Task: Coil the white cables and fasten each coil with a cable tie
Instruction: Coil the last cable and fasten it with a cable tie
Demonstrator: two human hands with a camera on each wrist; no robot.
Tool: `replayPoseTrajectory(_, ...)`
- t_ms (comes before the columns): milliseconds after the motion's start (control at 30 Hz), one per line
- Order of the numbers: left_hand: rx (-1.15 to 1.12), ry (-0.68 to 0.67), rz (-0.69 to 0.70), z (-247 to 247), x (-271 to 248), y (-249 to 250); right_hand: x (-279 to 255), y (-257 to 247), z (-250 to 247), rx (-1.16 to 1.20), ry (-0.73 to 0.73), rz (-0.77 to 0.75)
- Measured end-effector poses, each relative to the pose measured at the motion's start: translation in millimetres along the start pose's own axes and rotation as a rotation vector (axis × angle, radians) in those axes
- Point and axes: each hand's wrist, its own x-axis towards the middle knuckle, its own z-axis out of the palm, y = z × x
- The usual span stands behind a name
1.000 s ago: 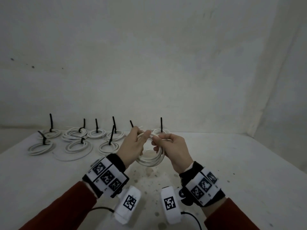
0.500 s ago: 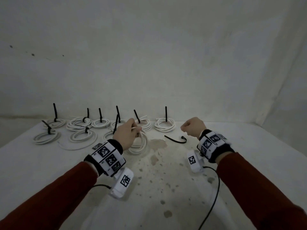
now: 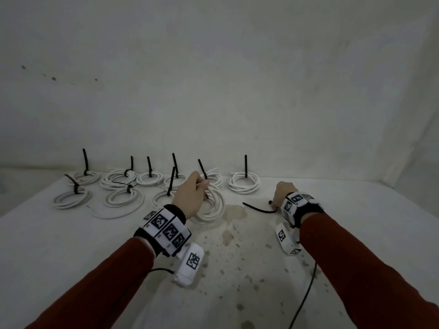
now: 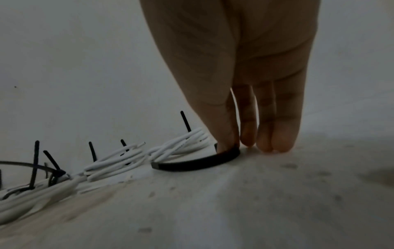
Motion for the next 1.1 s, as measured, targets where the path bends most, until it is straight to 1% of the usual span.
replayPoseTrajectory(67,0.024,0.023,0.006,-2,4,-1,-2,0,-6,0.150,0.003,0.011)
replayPoseTrajectory(133,0.054,0.062,0.011,-6,7,-3,-12,-2,-12,0.483,-0.009,-0.007)
replayPoseTrajectory(200,0.087,0.087,0.021,-10,9,-4,-32,-8,-17,0.847,-0.002,-0.090)
replayPoseTrajectory(233,0.108,0.096,0.026,-12,9,-4,-45,-12,-21,0.989,-0.005,-0.148)
replayPoseTrajectory(300,0.141,0.117,0.039,-15,11,-4,-74,-22,-29,1.140,-0.039,-0.241)
replayPoseTrajectory(367,0.158,0.136,0.063,-18,13,-3,-96,-33,-32,1.173,-0.088,-0.300)
replayPoseTrajectory(467,0.183,0.154,0.116,-20,13,3,-119,-48,-27,1.164,-0.148,-0.330)
replayPoseTrajectory(600,0.202,0.165,0.201,-23,6,18,-131,-66,-19,1.204,-0.123,-0.350)
replayPoseTrajectory(733,0.202,0.165,0.257,-22,-3,30,-140,-82,-17,1.339,-0.086,-0.370)
replayPoseTrajectory(900,0.188,0.139,0.345,-19,-15,35,-141,-90,-17,1.523,0.092,-0.371)
replayPoseTrajectory(967,0.183,0.115,0.367,-18,-19,35,-142,-92,-18,1.584,0.079,-0.351)
replayPoseTrajectory(1033,0.191,0.094,0.386,-18,-24,34,-143,-94,-17,1.636,0.022,-0.334)
replayPoseTrajectory(1100,0.196,0.052,0.405,-19,-29,33,-143,-94,-15,1.638,-0.006,-0.349)
